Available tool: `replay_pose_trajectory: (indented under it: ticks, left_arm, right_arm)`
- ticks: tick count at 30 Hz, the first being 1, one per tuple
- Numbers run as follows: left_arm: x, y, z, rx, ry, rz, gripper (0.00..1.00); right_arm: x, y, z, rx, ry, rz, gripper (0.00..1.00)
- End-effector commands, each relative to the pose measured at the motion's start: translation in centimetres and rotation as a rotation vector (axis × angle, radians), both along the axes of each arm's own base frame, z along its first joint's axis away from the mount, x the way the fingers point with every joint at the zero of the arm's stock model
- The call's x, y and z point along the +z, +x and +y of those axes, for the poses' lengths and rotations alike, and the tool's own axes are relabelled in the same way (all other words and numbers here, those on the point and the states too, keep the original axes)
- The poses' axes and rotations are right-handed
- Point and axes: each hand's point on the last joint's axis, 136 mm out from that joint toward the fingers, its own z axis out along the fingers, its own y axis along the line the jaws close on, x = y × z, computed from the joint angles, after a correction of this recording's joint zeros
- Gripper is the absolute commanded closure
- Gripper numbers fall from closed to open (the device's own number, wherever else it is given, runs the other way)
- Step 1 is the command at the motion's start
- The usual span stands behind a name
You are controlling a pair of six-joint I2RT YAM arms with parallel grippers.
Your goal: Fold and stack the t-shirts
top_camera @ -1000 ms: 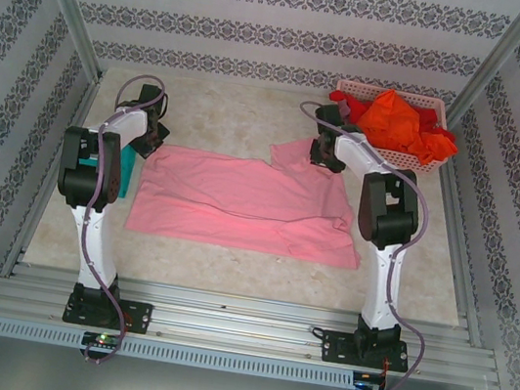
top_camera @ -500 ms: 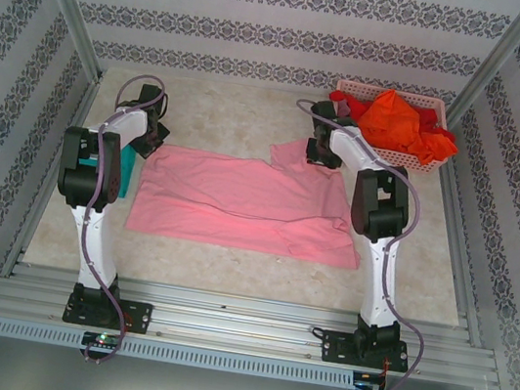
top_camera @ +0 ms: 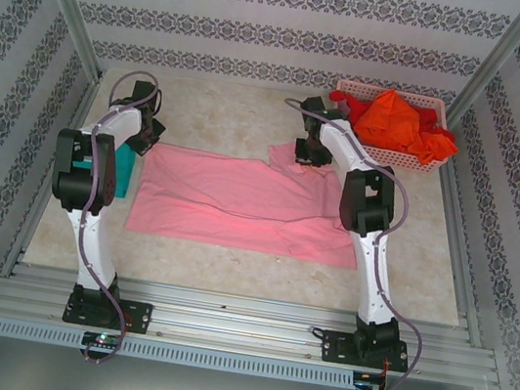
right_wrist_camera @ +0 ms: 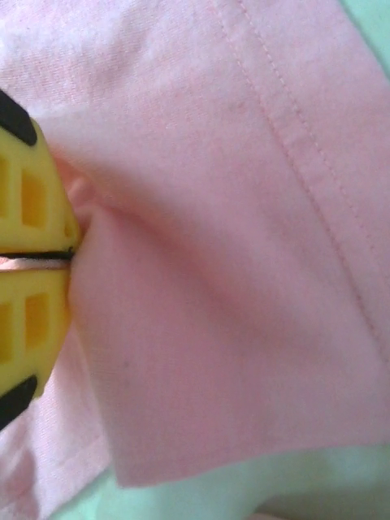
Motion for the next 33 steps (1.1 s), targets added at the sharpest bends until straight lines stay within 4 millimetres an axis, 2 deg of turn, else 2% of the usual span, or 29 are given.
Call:
replay_pose_trajectory:
  ticks: [1,3,8,10,14,19,24,33]
  left_arm:
    - [1.8,-0.1,1.1,-0.001,0.017,-0.039,1.00]
    - [2.0,-0.2,1.3,0.000,0.017,-0.044,1.00]
    - [2.3,0.1,1.2,-0.001,0.012,-0.061,1.00]
    - [2.4,0.1,1.1,-0.002,0.005,-0.064,1.00]
    - [2.6,0.3,0.6,-0.016,-0.021,-0.082,1.00]
    - [3.8,0.6,-0.1,-0.043,-0.043,-0.109,1.00]
    - [5.5,0.2,-0.2,-0.055,-0.036,-0.134,1.00]
    - [6.3,-3.1,-0.9,-0.079,-0.049,-0.130,1.00]
  right_arm:
    - [-1.8,-1.7,0.3,-0.010,-0.013,0.032,1.00]
    - [-0.2,-0.7,0.2,-0.021,-0.011,-0.043,1.00]
    - [5.2,1.5,-0.8,-0.046,-0.046,-0.251,1.00]
    - [7.3,1.8,-1.3,-0.061,-0.053,-0.320,1.00]
    - [9.8,1.1,-1.8,-0.067,-0.038,-0.402,1.00]
    - [11.2,-0.7,-1.8,-0.052,-0.020,-0.415,1.00]
    - [11.6,-2.6,-1.8,-0.033,-0.020,-0.408,1.00]
    - [12.9,-6.6,-2.0,-0.007,-0.022,-0.426,1.00]
